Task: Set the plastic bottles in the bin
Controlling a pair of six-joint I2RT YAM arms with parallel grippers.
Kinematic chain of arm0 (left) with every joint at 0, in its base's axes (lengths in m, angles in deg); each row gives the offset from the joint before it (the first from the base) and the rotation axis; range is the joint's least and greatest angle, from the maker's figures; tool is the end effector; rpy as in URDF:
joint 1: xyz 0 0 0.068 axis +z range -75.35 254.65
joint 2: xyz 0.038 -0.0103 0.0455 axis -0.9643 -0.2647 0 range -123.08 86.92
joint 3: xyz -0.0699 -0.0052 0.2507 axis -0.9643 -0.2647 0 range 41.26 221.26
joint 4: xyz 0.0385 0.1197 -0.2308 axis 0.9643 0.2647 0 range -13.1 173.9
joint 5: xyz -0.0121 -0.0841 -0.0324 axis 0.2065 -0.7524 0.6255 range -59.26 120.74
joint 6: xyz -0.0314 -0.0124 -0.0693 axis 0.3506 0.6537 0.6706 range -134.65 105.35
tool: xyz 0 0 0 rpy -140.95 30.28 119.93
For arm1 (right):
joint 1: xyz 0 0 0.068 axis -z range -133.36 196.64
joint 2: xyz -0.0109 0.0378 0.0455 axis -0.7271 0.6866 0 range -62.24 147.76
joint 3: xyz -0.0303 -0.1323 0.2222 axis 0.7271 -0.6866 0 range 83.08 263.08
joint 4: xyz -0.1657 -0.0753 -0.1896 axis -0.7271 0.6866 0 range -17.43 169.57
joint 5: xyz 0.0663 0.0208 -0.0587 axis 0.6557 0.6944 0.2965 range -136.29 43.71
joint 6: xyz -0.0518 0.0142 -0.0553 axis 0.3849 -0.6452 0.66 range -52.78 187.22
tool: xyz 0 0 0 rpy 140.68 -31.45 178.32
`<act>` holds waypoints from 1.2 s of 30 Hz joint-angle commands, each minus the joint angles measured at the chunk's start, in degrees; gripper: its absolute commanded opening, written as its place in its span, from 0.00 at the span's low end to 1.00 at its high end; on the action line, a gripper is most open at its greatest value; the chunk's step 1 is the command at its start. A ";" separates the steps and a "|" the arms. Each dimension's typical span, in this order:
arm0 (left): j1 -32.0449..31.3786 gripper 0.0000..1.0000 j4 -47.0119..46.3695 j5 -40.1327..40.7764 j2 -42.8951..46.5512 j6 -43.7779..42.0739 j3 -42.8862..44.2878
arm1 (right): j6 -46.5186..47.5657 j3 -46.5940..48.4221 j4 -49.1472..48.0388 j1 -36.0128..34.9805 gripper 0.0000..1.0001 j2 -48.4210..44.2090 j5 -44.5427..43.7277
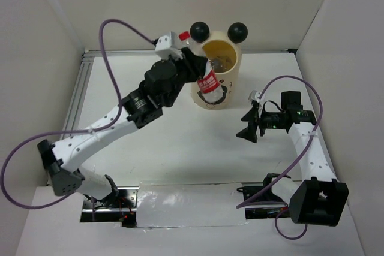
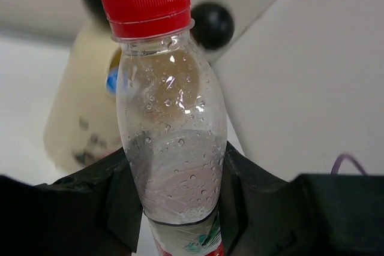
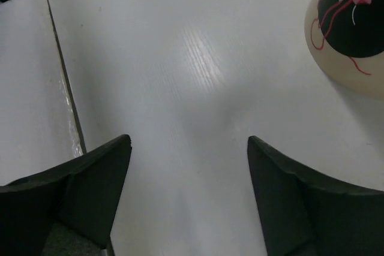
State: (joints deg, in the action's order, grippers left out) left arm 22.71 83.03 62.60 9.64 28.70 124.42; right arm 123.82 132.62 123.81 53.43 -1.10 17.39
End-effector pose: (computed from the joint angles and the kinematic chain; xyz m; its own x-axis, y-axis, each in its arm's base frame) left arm 0.2328 -0.2412 0.4427 -0.2377 -0.6422 -0.7287 0.2478 0.6853 -0.6848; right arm 0.2049 0.0347 0.2509 -0.1911 -0.3501 -0.9170 -0.9324 0.3568 0.0581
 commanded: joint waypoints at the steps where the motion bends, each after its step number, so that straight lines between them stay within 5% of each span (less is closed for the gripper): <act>1: 2.10 0.17 -20.52 6.10 -8.48 -20.90 8.49 | -2.90 -0.76 -1.24 0.33 0.82 -1.55 -4.61; 3: 2.72 0.17 -24.22 8.65 -16.27 -24.53 16.39 | -3.59 -0.76 -1.76 0.33 0.59 -1.55 -4.62; 4: 2.72 0.17 -25.02 11.36 -19.20 -27.42 19.82 | -4.12 -0.76 -2.28 0.85 0.32 -1.55 -4.62; 5: 3.25 0.18 -26.25 12.86 -25.06 -29.62 26.29 | -4.13 -0.76 -2.29 0.86 0.19 -1.55 -5.14; 7: 3.25 0.18 -29.41 16.99 -30.45 -34.28 31.60 | -3.34 -0.76 -2.29 0.86 0.08 -1.55 -5.15; 9: 3.25 0.20 -33.37 19.81 -37.29 -41.48 39.24 | -2.81 -0.76 -2.29 1.39 0.08 -1.55 -5.67; 19: 2.73 0.30 -51.70 22.72 -45.24 -51.95 35.50 | -1.67 -0.76 -1.23 2.44 0.11 -0.51 -5.67; 28: -0.88 0.72 -70.81 25.61 -46.56 -63.65 25.40 | 0.71 -0.76 -0.18 2.97 0.13 1.25 -5.67; 33: -2.02 0.81 -73.98 30.36 -45.25 -61.39 20.30 | 1.76 -0.76 -0.18 2.97 0.13 1.26 -5.67; 36: -2.55 1.00 -68.90 30.37 -41.83 -55.26 16.35 | 1.76 -0.76 0.35 2.97 0.13 1.78 -6.20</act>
State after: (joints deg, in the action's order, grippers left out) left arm 20.43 17.46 90.38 -36.19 -31.71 142.56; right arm 124.24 131.79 123.40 56.03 0.37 11.23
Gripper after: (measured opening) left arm 0.974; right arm 0.125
